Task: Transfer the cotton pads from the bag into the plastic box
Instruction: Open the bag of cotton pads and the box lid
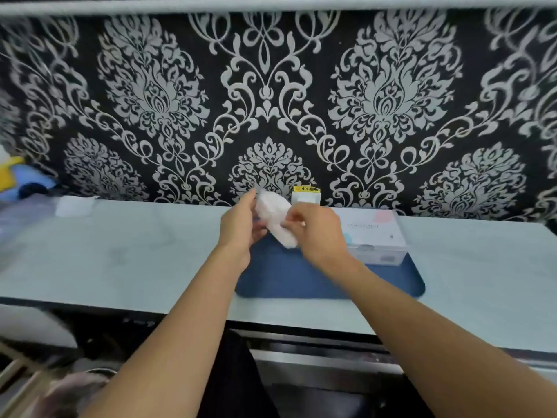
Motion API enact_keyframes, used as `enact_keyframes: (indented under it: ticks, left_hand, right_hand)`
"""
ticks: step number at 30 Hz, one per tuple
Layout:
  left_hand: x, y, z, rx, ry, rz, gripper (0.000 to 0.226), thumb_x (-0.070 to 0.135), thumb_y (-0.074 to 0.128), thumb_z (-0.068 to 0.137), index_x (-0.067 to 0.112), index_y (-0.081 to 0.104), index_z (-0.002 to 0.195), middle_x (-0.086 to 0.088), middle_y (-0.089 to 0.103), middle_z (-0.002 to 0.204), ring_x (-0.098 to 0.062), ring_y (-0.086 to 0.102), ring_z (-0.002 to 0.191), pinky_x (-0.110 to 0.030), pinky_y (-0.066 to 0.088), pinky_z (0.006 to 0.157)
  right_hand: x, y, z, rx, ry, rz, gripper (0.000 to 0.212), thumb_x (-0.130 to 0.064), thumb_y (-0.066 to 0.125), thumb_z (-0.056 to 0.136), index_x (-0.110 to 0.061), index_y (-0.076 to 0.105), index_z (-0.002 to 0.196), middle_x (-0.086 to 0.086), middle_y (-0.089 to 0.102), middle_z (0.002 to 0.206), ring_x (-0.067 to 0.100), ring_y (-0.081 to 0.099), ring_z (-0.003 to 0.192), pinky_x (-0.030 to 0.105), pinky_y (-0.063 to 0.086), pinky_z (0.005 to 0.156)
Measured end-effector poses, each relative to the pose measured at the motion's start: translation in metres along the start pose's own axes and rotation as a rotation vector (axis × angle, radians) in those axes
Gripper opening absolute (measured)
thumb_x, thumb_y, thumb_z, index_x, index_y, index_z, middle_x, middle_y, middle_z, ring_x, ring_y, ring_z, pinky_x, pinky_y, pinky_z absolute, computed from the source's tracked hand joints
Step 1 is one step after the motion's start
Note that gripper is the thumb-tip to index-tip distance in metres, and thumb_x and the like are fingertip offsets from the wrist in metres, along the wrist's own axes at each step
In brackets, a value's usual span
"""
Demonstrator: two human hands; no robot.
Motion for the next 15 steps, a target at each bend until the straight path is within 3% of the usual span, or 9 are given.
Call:
enact_keyframes:
  ticks: [2,4,6,8,10,15]
  left_hand:
    - [0.031,0.017,-0.009,-0.007,0.168,0.159,0.032,0.042,0.071,0.081,0.015,0.074,0.098,-0.003,0.075,0.097,-0.022,0.071,0.085,-0.035,0.057,0.072]
    - [0.041,0.036,-0.017,-0.006,0.354,0.389,0.021,0.031,0.075,0.083,0.02,0.074,0.1,0.006,0.072,0.1,-0.013,0.067,0.092,-0.027,0.054,0.076]
    - [0.031,0.052,-0.02,-0.013,0.471,0.547,0.018,0.021,0.076,0.082,0.024,0.073,0.099,0.011,0.07,0.1,-0.008,0.064,0.092,-0.022,0.051,0.076]
    - [0.013,0.062,-0.021,-0.049,0.527,0.637,0.019,0.013,0.075,0.08,0.025,0.073,0.094,0.01,0.07,0.099,-0.005,0.063,0.091,-0.012,0.046,0.073]
    - [0.002,0.069,-0.02,-0.053,0.554,0.663,0.022,0.009,0.074,0.08,0.028,0.072,0.091,0.009,0.069,0.1,0.0,0.062,0.089,-0.007,0.042,0.072]
    - [0.013,0.081,-0.027,-0.141,0.674,0.567,0.015,0.015,0.08,0.08,0.028,0.075,0.082,0.01,0.068,0.101,0.002,0.062,0.091,-0.014,0.046,0.078]
  right_hand:
    - [0.014,-0.017,0.002,0.057,0.244,0.405,0.012,-0.014,0.074,0.087,-0.012,0.068,0.076,0.003,0.072,0.073,0.025,0.067,0.069,0.035,0.056,0.065]
    - [0.032,-0.013,-0.007,0.016,0.514,0.851,0.015,0.0,0.069,0.09,-0.005,0.068,0.076,0.009,0.072,0.07,0.026,0.068,0.065,0.035,0.06,0.061]
    - [0.048,0.0,-0.024,-0.049,0.726,1.148,0.007,0.007,0.064,0.091,0.007,0.071,0.089,0.016,0.073,0.081,0.021,0.068,0.069,0.028,0.06,0.062]
    - [0.059,0.007,-0.041,-0.076,0.847,1.223,0.016,0.005,0.064,0.092,0.014,0.069,0.104,0.022,0.073,0.092,0.021,0.069,0.07,0.027,0.061,0.062]
    - [0.071,0.007,-0.047,-0.084,0.898,1.207,0.015,0.003,0.064,0.093,0.011,0.07,0.104,0.019,0.074,0.088,0.02,0.071,0.064,0.029,0.062,0.062]
    - [0.074,-0.017,-0.045,-0.063,0.845,1.271,0.007,-0.003,0.068,0.092,0.001,0.072,0.095,0.009,0.072,0.077,0.011,0.066,0.059,0.023,0.057,0.061]
Point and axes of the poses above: each hand's wrist, its own z-axis towards the middle knuckle, its own y-axis out of the palm, x = y × z, the point moved 8 cm from there along z, towards the middle knuckle
